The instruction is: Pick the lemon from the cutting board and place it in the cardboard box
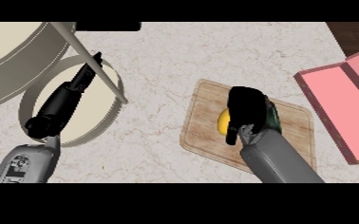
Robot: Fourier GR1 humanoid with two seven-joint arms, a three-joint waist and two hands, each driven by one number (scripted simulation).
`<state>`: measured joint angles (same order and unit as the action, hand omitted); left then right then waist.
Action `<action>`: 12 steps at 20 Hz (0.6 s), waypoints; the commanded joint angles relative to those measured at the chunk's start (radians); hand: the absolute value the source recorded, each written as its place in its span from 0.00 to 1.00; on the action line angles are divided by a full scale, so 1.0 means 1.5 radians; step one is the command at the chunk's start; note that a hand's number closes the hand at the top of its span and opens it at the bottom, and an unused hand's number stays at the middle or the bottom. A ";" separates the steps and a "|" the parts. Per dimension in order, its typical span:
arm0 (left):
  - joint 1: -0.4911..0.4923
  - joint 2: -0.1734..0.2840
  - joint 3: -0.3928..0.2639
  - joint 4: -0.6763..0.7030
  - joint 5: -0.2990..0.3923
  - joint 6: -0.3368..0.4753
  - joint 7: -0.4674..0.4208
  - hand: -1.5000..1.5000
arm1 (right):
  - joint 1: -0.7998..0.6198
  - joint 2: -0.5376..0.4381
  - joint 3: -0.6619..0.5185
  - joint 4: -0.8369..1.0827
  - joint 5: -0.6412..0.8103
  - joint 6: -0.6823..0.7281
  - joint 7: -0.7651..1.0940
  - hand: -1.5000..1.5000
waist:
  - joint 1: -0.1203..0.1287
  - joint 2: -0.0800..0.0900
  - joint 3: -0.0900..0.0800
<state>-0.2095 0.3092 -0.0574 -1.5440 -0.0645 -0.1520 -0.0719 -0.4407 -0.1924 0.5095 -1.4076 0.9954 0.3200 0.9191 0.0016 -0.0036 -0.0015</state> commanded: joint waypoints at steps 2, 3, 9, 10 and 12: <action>0.002 0.003 0.014 -0.022 0.005 -0.019 0.019 0.50 | -0.053 0.000 -0.060 0.117 0.008 -0.087 -0.124 1.00 | 0.006 0.004 0.001; -0.030 0.007 0.016 0.003 0.007 -0.023 0.024 0.50 | -0.118 0.033 -0.083 0.168 -0.017 -0.086 -0.132 1.00 | 0.012 0.007 0.001; -0.034 -0.001 0.011 0.012 -0.007 -0.021 0.010 0.50 | -0.227 0.002 -0.179 0.289 -0.069 -0.172 -0.312 1.00 | 0.017 0.009 0.002; -0.033 0.008 0.024 -0.017 0.009 -0.028 0.036 0.50 | -0.233 -0.018 -0.178 0.291 -0.048 -0.191 -0.325 1.00 | 0.017 0.007 0.002; -0.021 -0.010 0.019 0.022 -0.006 -0.018 -0.003 0.50 | -0.233 0.008 -0.157 0.261 -0.019 -0.209 -0.305 1.00 | 0.006 0.004 0.001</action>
<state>-0.2372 0.3017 -0.0405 -1.5348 -0.0704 -0.1787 -0.0615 -0.7310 -0.1893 0.2881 -1.0443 0.9336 0.0696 0.5063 0.0203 0.0064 0.0004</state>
